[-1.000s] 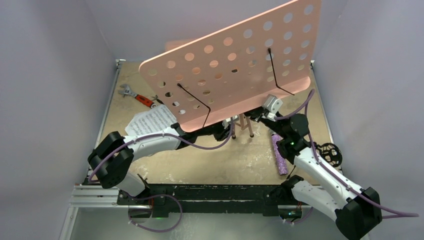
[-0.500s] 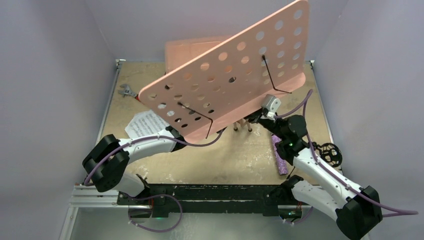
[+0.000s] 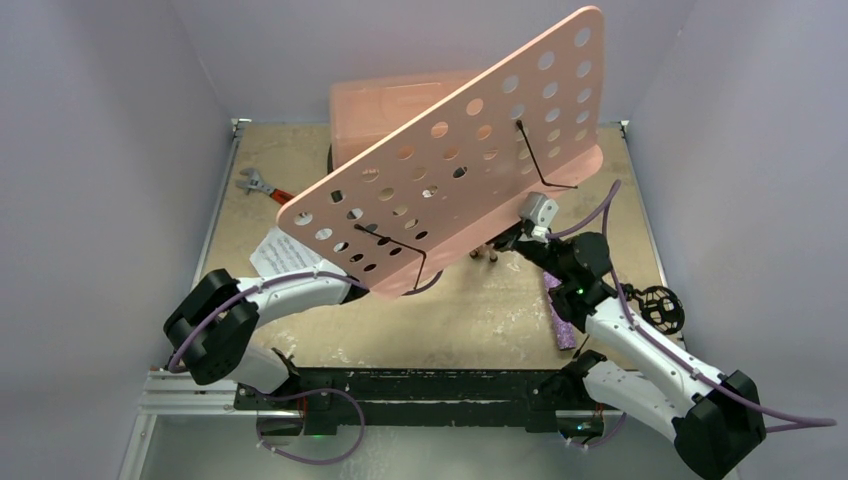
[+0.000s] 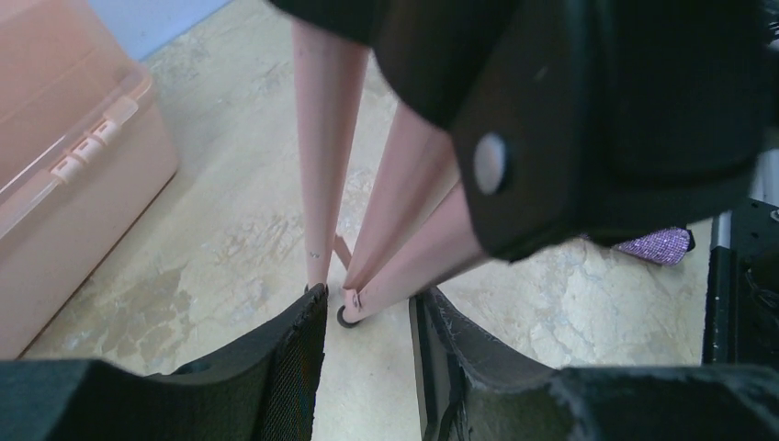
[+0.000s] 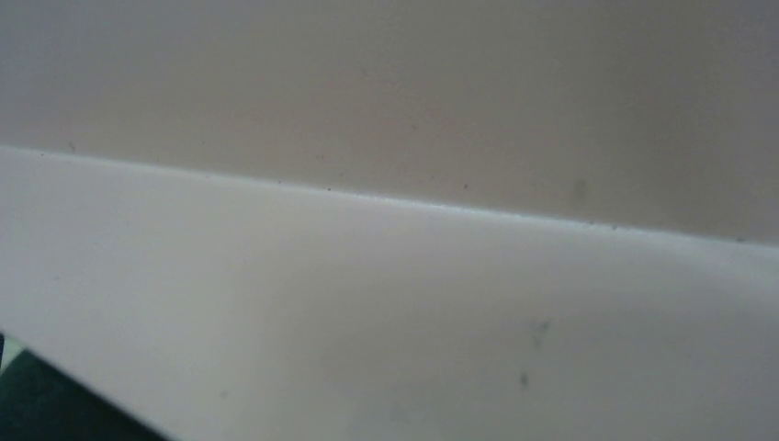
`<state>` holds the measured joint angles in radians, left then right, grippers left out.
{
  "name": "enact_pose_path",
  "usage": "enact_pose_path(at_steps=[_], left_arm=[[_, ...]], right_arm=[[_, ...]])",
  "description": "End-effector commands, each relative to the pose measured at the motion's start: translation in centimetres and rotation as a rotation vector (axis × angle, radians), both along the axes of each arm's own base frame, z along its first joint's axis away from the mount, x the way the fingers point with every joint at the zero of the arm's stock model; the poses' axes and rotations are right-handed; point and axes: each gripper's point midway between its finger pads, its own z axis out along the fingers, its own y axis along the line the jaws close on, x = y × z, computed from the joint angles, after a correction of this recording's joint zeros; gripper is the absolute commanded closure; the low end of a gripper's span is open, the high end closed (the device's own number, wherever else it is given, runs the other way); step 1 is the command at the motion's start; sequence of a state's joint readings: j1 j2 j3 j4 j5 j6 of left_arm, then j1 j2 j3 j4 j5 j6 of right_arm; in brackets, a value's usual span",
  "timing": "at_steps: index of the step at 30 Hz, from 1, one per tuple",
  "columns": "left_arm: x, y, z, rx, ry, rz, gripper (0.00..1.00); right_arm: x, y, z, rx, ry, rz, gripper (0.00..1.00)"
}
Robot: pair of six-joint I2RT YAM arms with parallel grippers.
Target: Set up the instrument practice props
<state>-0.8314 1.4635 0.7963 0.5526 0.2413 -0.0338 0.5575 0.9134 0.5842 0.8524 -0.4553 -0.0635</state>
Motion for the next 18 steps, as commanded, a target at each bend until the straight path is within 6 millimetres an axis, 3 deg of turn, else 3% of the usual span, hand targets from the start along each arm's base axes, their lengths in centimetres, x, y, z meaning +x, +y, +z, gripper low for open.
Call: enact_pose_path(at_steps=[1,7,18], left_arm=[[-0.8,-1.1,8.1,-0.164,-0.177,-0.089,0.63],[-1.6,-1.6,9.2,-0.197,-0.192,-0.142,0.63],[-0.6,-1.2,10.8,-0.213,-0.199,-0.079,0.67]], right_arm=[[-0.4,-2.1,5.5,0.186,-0.066,-0.064,1.00],[0.0,-2.7,6.7,0.254,-0.044,-0.086,1.00],[0.4,-3.2,7.7,0.344,0.002,-0.090,1.00]])
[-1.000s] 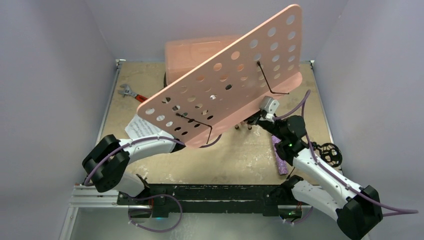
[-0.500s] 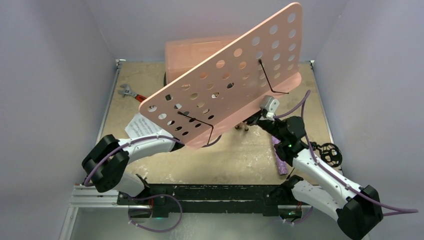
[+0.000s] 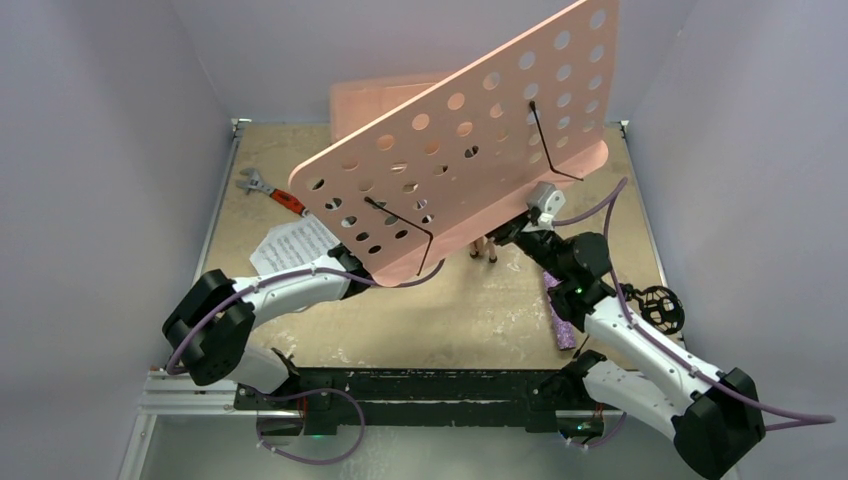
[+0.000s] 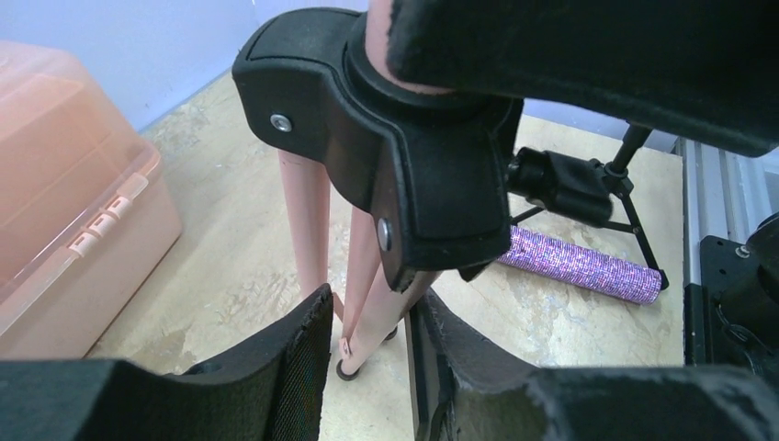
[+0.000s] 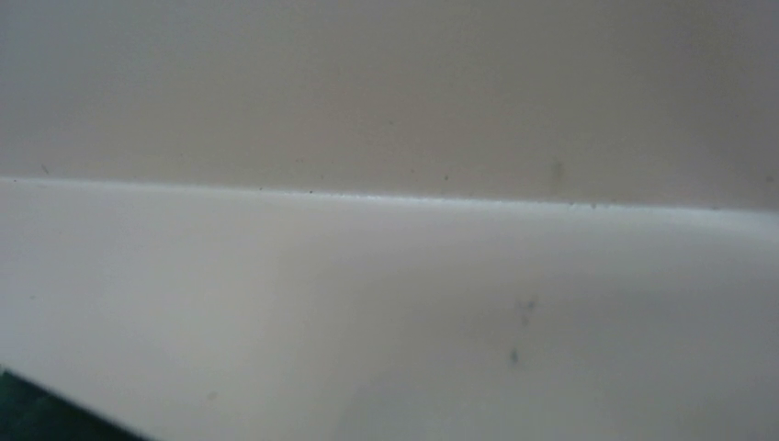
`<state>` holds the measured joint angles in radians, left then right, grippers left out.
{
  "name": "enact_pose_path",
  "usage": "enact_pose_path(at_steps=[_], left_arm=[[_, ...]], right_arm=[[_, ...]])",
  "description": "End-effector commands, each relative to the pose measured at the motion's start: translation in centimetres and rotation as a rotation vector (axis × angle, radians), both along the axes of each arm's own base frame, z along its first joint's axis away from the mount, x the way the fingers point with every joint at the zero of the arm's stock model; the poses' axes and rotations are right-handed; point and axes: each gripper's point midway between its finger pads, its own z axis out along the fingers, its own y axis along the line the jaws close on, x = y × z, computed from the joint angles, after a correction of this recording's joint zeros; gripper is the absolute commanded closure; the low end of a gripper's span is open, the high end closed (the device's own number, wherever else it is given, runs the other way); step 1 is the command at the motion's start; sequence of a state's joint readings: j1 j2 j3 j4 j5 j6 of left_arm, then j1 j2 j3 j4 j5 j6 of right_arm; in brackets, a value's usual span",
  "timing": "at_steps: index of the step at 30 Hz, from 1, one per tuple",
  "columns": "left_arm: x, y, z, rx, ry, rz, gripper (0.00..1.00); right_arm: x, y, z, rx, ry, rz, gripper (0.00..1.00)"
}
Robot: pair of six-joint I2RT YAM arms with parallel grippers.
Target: Set up the instrument practice props
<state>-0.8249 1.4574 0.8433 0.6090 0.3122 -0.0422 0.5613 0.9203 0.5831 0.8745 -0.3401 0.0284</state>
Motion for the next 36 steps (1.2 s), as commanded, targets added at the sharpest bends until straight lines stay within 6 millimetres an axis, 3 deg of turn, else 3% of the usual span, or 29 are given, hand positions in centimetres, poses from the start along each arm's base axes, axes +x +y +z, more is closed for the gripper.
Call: enact_pose_path(at_steps=[1,9,14,30,36], left_arm=[[-0.3,-0.1,7.1,-0.131,-0.136,-0.013,0.68],[0.7,0.1,7.5,-0.131,-0.138,0.036,0.80],[1.1,0.2,7.9,-0.101,-0.136,0.053,1.00],[3.3,3.3,7.0,0.059,-0.101,0.247,1.00],[3.3,4.0,6.5,0.097,-0.090,0.269,1.00]], right_arm=[[-0.8,-2.4,7.3,0.256,-0.089,-0.039,1.00],[-0.7,-2.6,8.6,0.308,-0.086,-0.032,1.00],[-0.6,-2.7,9.2,0.328,-0.083,-0.033,1.00],[-0.3,-2.3,11.7,0.357,-0.102,-0.014,1.00],[0.2,-0.7,11.5,0.271,-0.093,0.024,1.00]])
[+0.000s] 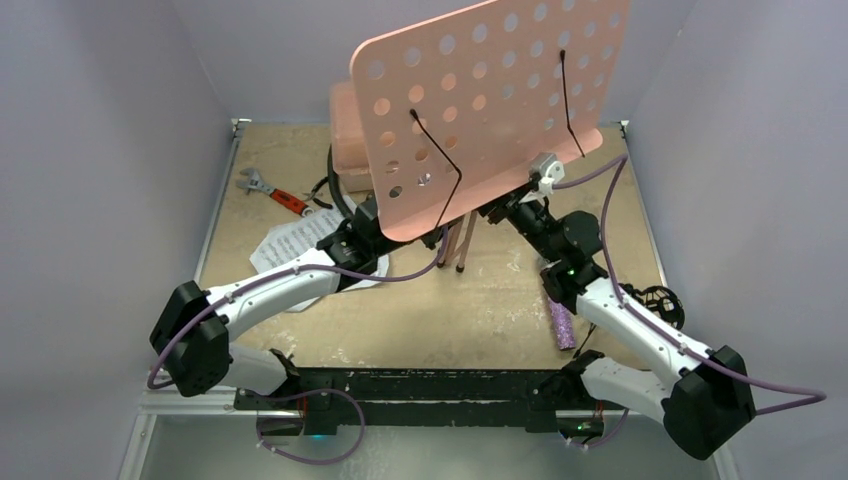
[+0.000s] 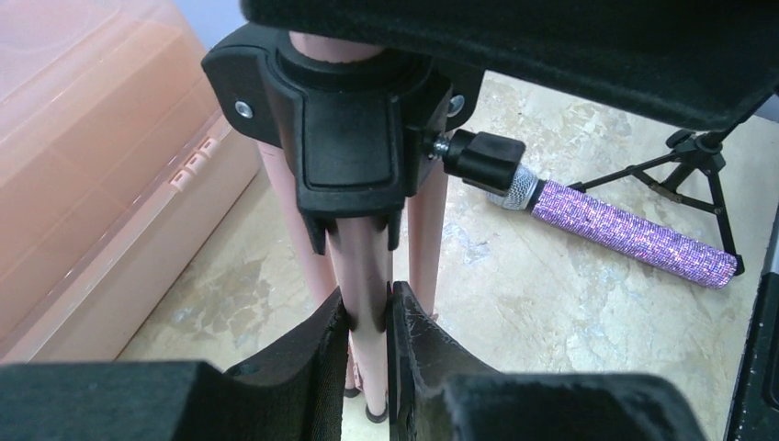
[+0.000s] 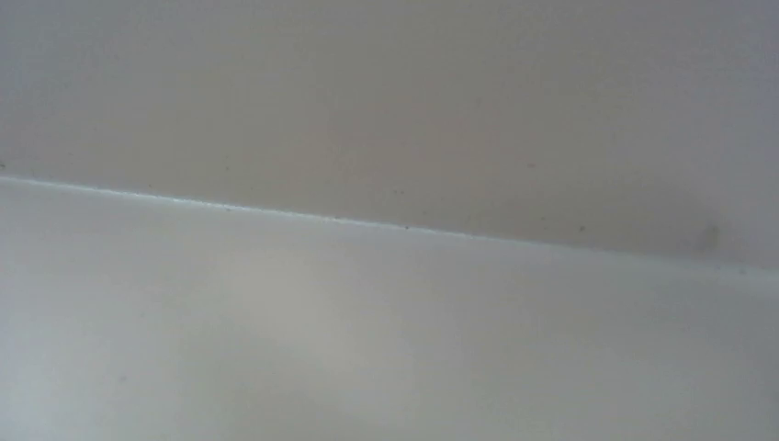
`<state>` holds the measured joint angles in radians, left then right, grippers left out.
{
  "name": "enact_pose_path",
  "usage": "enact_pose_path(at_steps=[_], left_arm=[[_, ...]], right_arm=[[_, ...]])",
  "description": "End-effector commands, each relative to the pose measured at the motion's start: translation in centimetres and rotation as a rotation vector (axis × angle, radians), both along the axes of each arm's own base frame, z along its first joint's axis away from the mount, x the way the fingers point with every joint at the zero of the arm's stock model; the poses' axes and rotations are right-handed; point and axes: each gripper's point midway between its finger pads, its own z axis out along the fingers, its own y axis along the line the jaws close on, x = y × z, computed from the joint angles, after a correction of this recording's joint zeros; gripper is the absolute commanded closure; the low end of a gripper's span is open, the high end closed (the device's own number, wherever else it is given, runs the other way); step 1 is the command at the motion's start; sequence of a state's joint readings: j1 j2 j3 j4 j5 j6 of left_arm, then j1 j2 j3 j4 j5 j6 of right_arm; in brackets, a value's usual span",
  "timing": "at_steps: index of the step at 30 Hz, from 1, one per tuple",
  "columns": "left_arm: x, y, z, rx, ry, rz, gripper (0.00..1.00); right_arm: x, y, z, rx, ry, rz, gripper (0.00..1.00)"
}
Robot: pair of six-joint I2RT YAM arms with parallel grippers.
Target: Set up the instrument practice props
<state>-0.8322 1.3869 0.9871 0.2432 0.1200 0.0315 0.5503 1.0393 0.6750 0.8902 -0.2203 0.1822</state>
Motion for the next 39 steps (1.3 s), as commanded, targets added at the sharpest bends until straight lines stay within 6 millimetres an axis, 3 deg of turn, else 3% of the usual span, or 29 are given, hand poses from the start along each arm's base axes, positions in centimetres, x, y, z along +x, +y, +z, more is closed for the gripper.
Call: enact_pose_path(at_steps=[1,8,13,21,33,39], left_arm=[[1.3,1.4,5.1,-0.047,-0.120,0.083,1.00],[1.2,2.2,4.7,-0.053,-0.083,0.120,1.00],[0.9,2.2,4.4,-0.043,-0.070,0.112,1.00],[0.1,1.2,4.1,-0.033,-0.072,0.035,1.00],[-0.3,0.1,4.4,-0.018,-0.094,-0.043,1.00],[-0.5,-0.2,4.5,-0.015,-0.098,-0.059,1.00]], right_arm=[[-3.3,-0.2,10.3,0.110,-0.253,0.074,1.00],[-2.8,1.1,8.9,0.005,-0.232,0.108,1.00],[-2.7,0.9,8.3,0.012,-0.213,0.097,0.76],[-2.6,0.8,8.3,0.027,-0.215,0.093,0.55],[-1.3,0.8,8.0,0.030,-0.209,0.051,0.39],[-0.5,0.4,8.8,0.053,-0.234,0.003,0.33]])
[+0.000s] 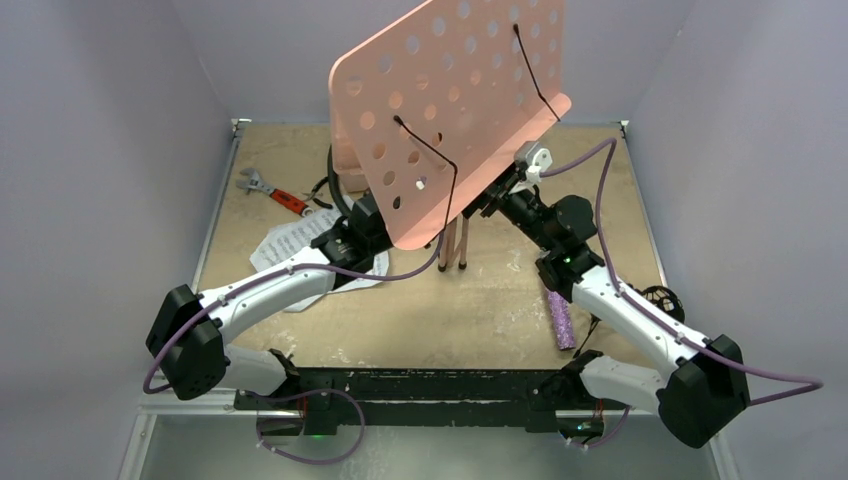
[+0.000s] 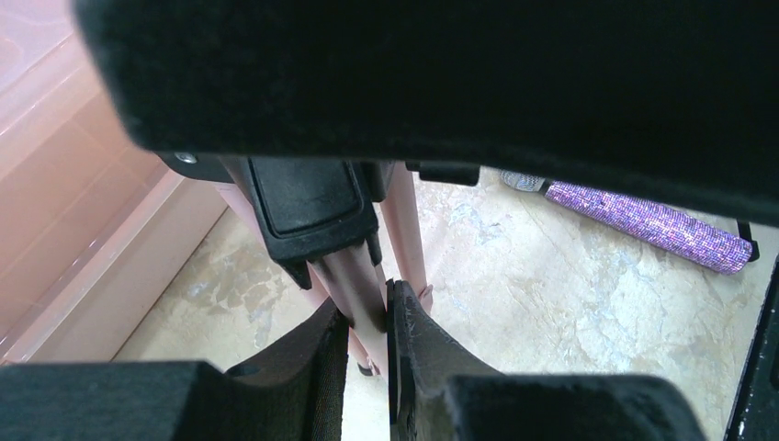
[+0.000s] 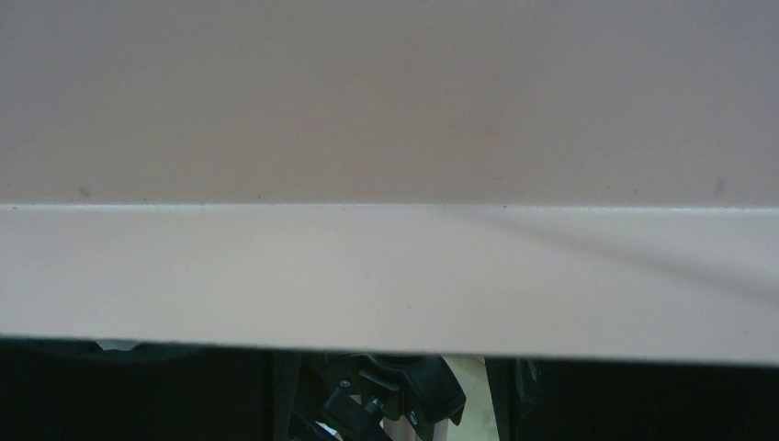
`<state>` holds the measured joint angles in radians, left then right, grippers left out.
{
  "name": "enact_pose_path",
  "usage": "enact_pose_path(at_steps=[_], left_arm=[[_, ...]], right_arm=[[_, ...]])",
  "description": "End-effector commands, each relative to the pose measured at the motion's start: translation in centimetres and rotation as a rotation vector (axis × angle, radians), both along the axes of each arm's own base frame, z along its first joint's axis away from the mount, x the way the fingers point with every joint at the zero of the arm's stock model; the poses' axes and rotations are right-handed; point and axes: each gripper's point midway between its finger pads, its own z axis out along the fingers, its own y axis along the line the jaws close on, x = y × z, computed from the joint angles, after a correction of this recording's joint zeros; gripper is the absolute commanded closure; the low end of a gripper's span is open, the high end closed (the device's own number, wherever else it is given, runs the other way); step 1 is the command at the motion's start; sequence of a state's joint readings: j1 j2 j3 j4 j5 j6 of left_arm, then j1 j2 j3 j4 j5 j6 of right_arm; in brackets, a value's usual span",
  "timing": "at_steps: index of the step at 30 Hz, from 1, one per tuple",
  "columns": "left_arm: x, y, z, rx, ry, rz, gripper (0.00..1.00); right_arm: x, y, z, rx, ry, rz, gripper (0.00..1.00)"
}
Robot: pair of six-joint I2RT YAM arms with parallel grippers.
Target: Set up the instrument practice props
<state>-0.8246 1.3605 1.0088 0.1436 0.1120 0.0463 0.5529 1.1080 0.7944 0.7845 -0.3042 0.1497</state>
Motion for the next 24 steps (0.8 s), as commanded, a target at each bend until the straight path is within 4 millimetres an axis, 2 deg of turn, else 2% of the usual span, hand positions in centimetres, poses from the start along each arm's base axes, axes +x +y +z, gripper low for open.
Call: enact_pose_path(at_steps=[1,4,6,10,14,15,24], left_arm=[[-0.3,-1.3,4.7,-0.063,-0.120,-0.077,1.00],[-0.3,-1.4,4.7,-0.061,-0.121,-0.081,1.00],[-0.2,-1.4,4.7,-0.061,-0.122,-0.080,1.00],[-0.2,-1.3,4.6,-0.057,-0.124,-0.079,1.00],[-0.2,-1.2,4.4,-0.048,-0.119,-0.074,1.00],[-0.1,-1.1,4.4,-0.048,-0.119,-0.071,1.00],[0.5,0.0,4.6,-0.052,-0.121,0.002,0.99]], right_arm=[[-0.9,-1.5,8.2,0.134,-0.242,-0.058,0.32],[-0.5,-1.3,8.4,0.133,-0.254,-0.061,0.33],[-0.4,-1.0,8.4,0.130,-0.265,-0.049,0.38],[-0.5,-0.5,8.5,0.137,-0.285,-0.023,0.62],[-0.7,0.3,8.1,0.123,-0.289,0.017,0.96],[-0.7,0.3,8.0,0.121,-0.290,0.022,1.00],[-0.9,-0.1,8.3,0.126,-0.297,0.007,1.00]])
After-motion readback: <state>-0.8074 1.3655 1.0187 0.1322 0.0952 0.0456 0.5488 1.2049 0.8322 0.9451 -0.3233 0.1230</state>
